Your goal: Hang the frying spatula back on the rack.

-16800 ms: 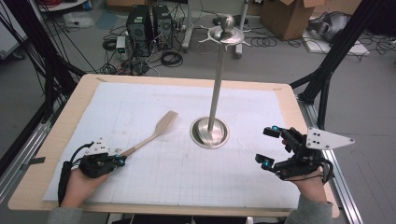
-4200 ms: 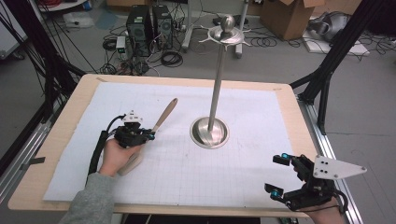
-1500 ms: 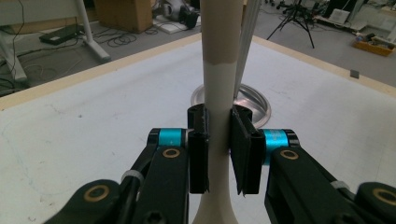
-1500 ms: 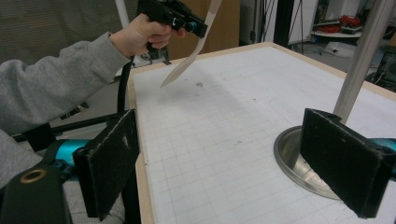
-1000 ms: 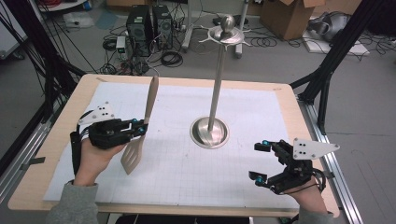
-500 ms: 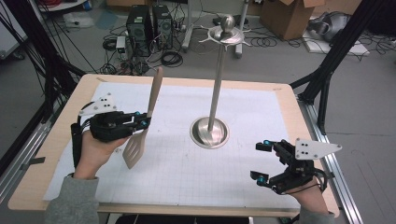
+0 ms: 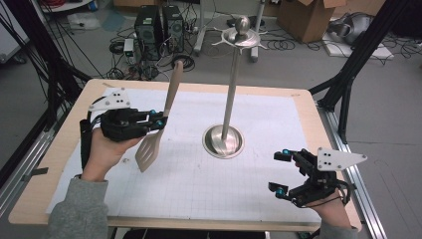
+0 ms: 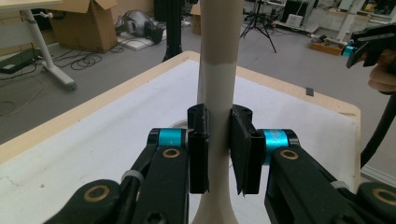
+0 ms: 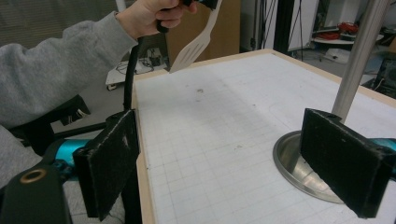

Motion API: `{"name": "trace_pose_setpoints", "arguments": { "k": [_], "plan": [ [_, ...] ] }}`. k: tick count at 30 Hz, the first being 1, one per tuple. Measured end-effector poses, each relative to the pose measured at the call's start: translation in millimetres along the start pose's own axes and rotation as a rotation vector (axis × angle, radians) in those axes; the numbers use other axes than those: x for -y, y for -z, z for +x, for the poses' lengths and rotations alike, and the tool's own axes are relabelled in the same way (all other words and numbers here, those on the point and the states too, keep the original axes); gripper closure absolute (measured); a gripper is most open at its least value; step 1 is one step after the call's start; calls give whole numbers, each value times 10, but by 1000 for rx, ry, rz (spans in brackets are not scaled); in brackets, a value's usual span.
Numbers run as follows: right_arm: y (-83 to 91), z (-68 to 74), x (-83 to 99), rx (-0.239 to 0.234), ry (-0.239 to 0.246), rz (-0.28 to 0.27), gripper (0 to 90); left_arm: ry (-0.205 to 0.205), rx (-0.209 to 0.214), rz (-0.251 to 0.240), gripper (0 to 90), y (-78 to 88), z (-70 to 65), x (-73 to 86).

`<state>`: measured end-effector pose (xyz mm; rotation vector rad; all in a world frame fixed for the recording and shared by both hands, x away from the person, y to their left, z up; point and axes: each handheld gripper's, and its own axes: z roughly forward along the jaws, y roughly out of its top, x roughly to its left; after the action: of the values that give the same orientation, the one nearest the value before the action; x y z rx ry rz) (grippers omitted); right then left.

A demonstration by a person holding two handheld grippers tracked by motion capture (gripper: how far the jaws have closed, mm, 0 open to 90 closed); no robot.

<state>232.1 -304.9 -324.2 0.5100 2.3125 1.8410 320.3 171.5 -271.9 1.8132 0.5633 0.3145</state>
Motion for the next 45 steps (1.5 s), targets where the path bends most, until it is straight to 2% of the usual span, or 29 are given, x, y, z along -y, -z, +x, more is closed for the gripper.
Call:
{"name": "trace_pose_setpoints", "arguments": {
  "k": [7,12,16,27,38,45],
  "plan": [
    [24,8,-6,0,0,-7,117,0,-10,6,777,-63,5,-75],
    [34,12,-7,-1,-3,-10,117,-16,-12,22,778,-105,5,-159],
    [44,10,-7,-1,0,-15,117,-30,-11,10,777,-131,-22,-242],
    [101,22,2,2,-6,-32,117,-8,-5,-4,778,-196,12,-353],
    [130,21,10,6,-9,-39,117,-22,6,4,777,-323,-42,-473],
    [143,30,4,7,-4,-47,117,-19,9,12,777,-393,-48,-480]
  ]
}}
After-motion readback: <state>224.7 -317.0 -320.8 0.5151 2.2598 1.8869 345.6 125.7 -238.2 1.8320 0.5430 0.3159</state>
